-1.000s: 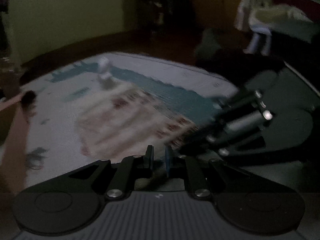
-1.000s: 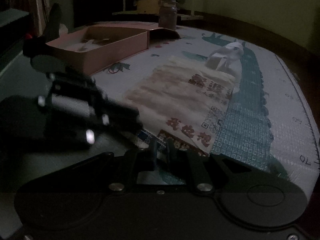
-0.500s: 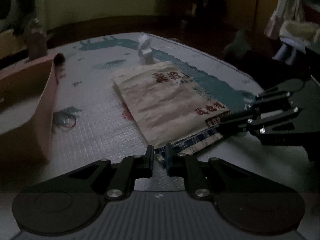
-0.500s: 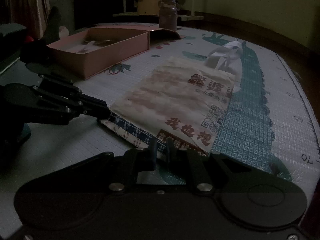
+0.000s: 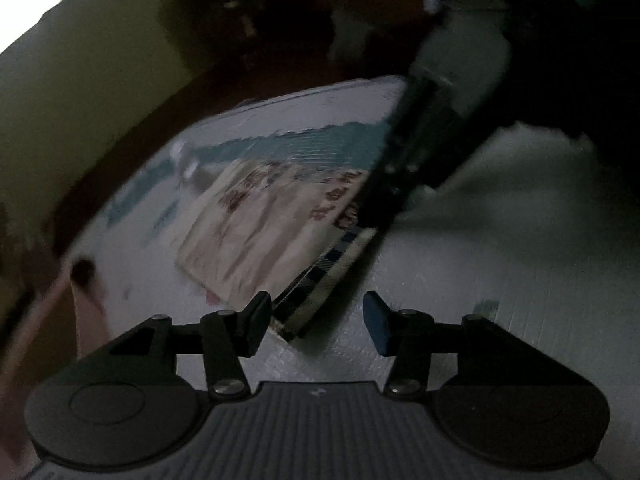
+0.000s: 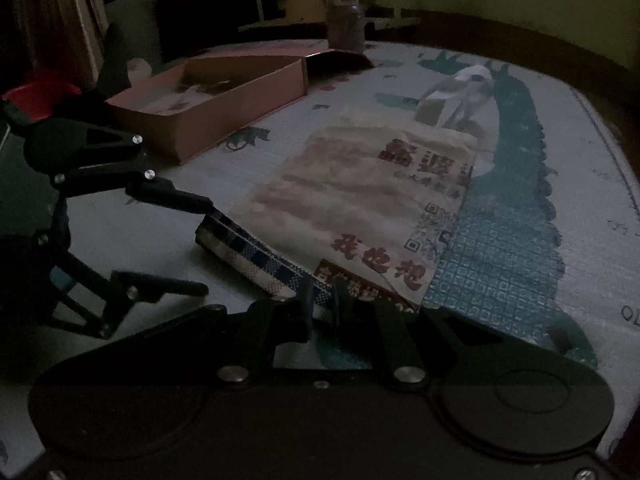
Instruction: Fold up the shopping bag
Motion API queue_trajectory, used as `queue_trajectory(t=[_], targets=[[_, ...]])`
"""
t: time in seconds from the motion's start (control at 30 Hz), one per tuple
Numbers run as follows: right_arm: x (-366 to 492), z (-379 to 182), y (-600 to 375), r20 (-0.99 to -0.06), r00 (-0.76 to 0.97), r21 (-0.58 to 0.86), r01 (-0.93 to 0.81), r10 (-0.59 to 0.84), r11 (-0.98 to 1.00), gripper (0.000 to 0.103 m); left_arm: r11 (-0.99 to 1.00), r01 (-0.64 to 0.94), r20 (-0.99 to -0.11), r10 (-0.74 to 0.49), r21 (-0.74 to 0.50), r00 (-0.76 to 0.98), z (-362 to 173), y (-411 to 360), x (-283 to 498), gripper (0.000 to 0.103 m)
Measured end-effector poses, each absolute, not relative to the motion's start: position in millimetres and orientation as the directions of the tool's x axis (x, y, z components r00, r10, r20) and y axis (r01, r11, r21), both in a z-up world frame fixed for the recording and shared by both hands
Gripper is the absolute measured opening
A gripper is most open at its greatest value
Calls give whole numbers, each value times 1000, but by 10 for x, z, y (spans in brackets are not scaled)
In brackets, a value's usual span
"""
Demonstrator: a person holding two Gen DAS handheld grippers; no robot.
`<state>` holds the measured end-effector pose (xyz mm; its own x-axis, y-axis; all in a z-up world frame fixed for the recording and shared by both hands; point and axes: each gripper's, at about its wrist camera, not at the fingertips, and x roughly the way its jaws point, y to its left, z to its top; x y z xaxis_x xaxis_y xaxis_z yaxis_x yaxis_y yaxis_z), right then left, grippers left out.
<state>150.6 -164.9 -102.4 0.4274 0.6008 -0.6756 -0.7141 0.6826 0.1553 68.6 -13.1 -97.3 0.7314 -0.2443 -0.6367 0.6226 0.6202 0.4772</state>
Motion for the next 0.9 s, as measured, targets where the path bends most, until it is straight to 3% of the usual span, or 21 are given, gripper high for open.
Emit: queue_trajectory(t=[0.03,0.17,0.5,0.6,0.67,0.77,0.83,0.9], targets=[[1523,-1024,-1653,-678,418,160,-719,605,676,8,569,623,-633,-216,537,744,-988,-175,682,49],[1631,-1007,-1658,-696,354,173,-762,624,625,8,443,621,-629,-151,646,762,-1071,-240,691,29],[1891,-1035,-1688,-701,231,277,-784,675,555,8,65,589,-568,-197,806,799,-1327,-329,636,27],[1875,-1031,-1676,-700,232,266,-793,676,548,8,9,576,-562,-202,818,802,-1407,-347,603,16],[1807,-1018,-1671,-696,256,230,-806,671,546,9,33,600,-582,-205,799,787,-1402,-343,620,3],[1648,-910,-1664,-691,314,122,-837,651,533,21,80,633,-606,-216,770,765,-1348,-327,676,3],[1517,-823,-1646,-675,348,26,-870,651,492,42,111,652,-620,-225,750,751,-1306,-314,718,3],[1305,-784,-1568,-651,385,-138,-908,654,396,45,117,665,-631,-233,737,740,-1283,-305,746,3]])
